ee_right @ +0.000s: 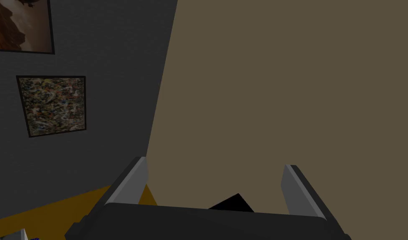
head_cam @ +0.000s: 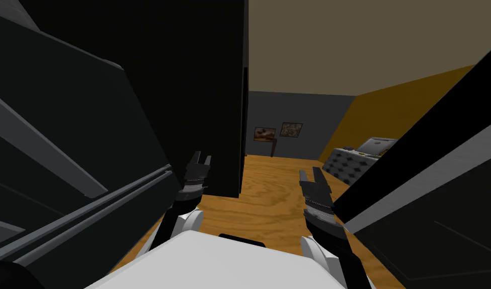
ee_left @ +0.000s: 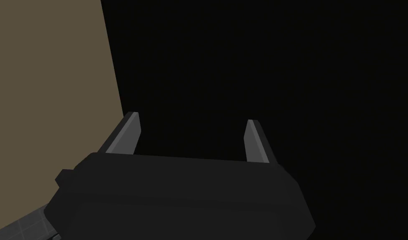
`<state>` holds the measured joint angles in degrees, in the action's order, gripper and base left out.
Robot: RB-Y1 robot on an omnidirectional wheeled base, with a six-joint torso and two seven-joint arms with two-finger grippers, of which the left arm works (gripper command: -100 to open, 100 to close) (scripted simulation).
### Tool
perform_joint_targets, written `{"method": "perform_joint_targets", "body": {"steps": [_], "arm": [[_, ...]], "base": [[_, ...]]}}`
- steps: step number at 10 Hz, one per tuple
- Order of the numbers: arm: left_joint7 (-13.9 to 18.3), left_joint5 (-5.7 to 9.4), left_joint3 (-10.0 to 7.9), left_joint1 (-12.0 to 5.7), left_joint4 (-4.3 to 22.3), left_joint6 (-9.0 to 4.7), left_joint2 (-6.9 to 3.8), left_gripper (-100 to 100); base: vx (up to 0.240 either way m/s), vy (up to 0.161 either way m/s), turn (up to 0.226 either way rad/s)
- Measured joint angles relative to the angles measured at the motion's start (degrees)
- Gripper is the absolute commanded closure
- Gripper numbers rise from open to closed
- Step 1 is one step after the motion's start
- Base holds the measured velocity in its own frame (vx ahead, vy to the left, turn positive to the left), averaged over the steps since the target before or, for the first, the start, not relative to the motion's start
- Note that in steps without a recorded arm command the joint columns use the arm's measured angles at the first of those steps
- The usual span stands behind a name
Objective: Push the door open
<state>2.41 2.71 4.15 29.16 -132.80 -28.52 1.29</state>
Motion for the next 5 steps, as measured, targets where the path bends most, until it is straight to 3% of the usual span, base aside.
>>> {"method": "perform_joint_targets", "body": {"steps": [3, 5], "arm": [[-0.5, 0.70, -1.89, -0.24, 2.8, -0.39, -0.80, -100], [-1.1, 1.26, -3.59, -1.35, 5.4, -0.35, -1.29, -100]], "base": [[0.169, -0.171, 0.102], [0.174, -0.195, 0.125]]}}
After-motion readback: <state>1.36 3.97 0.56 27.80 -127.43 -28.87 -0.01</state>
